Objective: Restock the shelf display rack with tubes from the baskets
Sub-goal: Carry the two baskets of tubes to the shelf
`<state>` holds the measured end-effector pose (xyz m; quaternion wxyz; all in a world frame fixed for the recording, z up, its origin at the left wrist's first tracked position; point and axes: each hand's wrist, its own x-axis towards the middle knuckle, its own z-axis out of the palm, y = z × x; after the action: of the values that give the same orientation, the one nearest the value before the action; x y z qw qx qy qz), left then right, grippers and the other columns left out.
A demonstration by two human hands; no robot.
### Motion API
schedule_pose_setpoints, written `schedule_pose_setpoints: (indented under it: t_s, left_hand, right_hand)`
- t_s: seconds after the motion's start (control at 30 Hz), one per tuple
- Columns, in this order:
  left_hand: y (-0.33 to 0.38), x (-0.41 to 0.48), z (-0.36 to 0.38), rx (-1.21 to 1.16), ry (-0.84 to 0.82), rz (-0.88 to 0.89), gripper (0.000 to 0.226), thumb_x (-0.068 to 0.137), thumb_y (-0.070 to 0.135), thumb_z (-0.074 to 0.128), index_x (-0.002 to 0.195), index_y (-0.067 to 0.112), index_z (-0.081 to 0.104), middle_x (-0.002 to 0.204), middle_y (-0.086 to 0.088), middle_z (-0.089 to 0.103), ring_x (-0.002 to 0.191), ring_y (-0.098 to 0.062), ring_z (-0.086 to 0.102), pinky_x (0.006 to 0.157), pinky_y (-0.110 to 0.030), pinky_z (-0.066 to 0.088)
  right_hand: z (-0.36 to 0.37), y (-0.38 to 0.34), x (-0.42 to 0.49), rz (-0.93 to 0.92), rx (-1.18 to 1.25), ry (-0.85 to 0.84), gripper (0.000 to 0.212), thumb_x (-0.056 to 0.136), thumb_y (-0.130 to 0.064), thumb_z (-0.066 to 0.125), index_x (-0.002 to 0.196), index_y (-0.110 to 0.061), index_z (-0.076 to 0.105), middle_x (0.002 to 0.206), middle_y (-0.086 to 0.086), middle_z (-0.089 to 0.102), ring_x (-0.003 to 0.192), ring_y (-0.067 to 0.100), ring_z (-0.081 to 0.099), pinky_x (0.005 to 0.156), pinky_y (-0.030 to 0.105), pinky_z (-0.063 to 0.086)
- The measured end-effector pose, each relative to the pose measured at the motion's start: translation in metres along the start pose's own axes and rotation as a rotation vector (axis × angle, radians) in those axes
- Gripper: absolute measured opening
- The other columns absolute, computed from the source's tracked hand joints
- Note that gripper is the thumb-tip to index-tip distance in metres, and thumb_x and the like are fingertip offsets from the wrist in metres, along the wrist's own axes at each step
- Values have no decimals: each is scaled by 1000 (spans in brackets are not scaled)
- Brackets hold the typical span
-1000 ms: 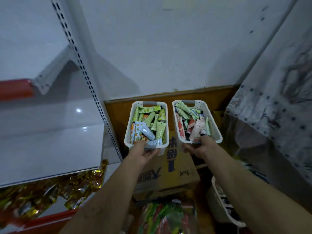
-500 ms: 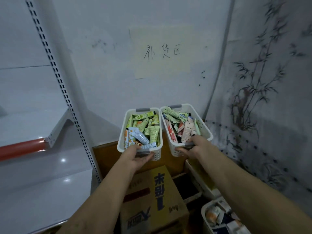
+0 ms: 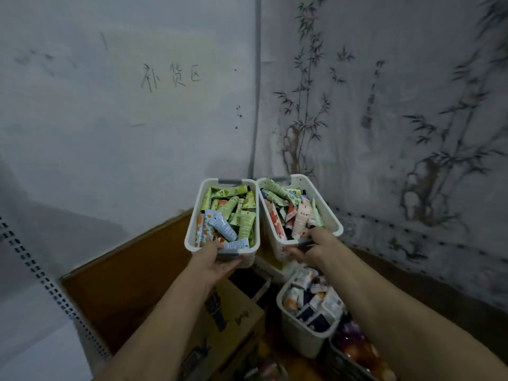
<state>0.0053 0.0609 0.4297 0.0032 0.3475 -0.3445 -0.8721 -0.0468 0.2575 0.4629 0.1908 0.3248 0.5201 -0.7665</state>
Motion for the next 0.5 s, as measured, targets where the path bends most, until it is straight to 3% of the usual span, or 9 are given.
schedule_pose_setpoints:
  t_s: [0.1,0.3,0.43,0.5]
  left_hand:
    - [-26,-2,2,148,-55,-70,36,94,-4,43,128,7,36,135,-27,41,124,-42,45,95,-57,45]
    - [-110,-22,22,396,-274,-292,9,92,-5,46,97,2,46,121,-30,46,115,-46,49,91,-55,49]
    - [-178,-55,42,543,-448,-423,14,90,-7,47,98,4,48,116,-31,49,114,-47,50,88,-55,50]
    - [-214,-78,51,612,-522,-495,15,90,-8,47,100,3,49,119,-30,50,113,-45,51,86,-55,51]
  right_hand:
    - [-40,23,-10,9,110,125,23,98,-2,38,119,-3,48,122,22,49,119,43,50,88,57,48]
    - [-148,63,-58,-5,402,325,9,96,1,40,96,1,50,111,27,55,102,44,59,78,57,53]
    - [-235,97,-99,-65,673,456,19,94,2,44,109,-9,49,98,25,57,91,43,62,51,61,53]
    - [-277,120,-122,-110,747,554,24,93,3,45,112,-11,51,102,24,59,87,42,62,52,62,53]
